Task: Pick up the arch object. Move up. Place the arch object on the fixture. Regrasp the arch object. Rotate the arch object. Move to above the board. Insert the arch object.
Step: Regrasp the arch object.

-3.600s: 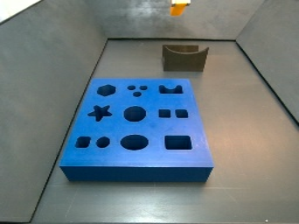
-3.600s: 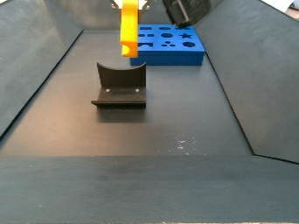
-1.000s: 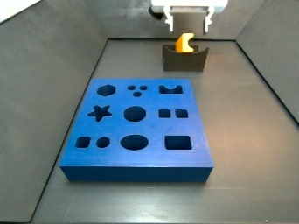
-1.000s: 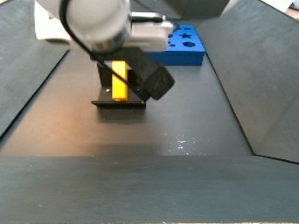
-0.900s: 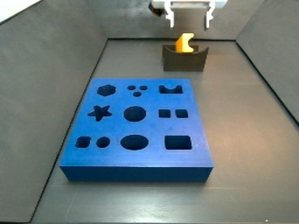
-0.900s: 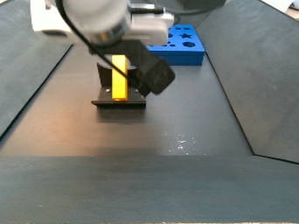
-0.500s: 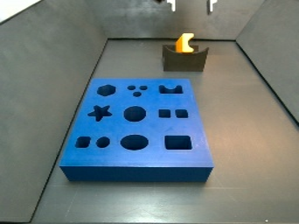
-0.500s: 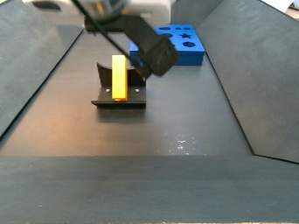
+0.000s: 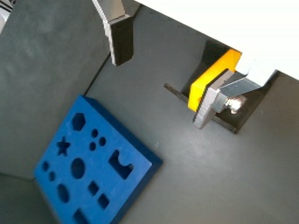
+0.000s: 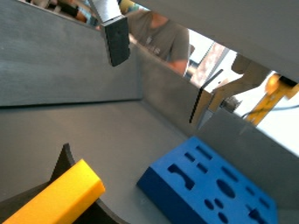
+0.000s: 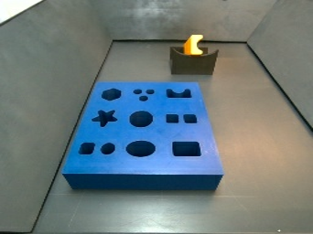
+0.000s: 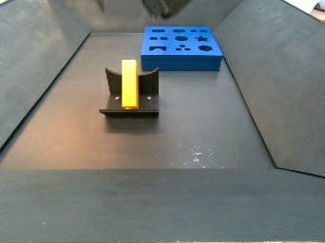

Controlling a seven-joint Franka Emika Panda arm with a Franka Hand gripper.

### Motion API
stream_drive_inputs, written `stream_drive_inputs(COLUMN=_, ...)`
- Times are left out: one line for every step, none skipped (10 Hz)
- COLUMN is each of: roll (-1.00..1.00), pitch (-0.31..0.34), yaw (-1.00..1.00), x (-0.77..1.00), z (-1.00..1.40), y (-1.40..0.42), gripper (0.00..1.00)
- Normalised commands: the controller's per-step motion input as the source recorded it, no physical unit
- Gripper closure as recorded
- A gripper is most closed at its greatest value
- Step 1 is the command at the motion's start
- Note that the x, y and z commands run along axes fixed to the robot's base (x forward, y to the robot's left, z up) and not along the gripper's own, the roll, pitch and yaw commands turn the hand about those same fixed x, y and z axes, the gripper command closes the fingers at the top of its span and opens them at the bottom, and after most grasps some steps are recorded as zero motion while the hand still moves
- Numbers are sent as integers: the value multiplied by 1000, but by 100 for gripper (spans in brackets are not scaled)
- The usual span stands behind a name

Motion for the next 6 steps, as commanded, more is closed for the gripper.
stream_drive_inputs(roll=1000, pitch=37, yaw=23, x=-55, z=37, y=-311, gripper=0)
stream_drive_inputs(roll=1000, pitch=37, yaw=23, x=-41, z=40, y=-156, gripper=0)
stream_drive_inputs(roll=1000, pitch=35, yaw=22, x=-44, z=34, y=-37, gripper=0)
stream_drive_inputs(roll=1000, pitch=31, yaw=22, x=-38, z=11, y=-13, gripper=0)
stream_drive_inputs(roll=1000, pitch=26, yaw=22, x=-40, z=9, y=-16, gripper=0)
stream_drive_inputs(roll=1000, pitch=19, yaw=23, x=-46, z=12, y=-19, gripper=0)
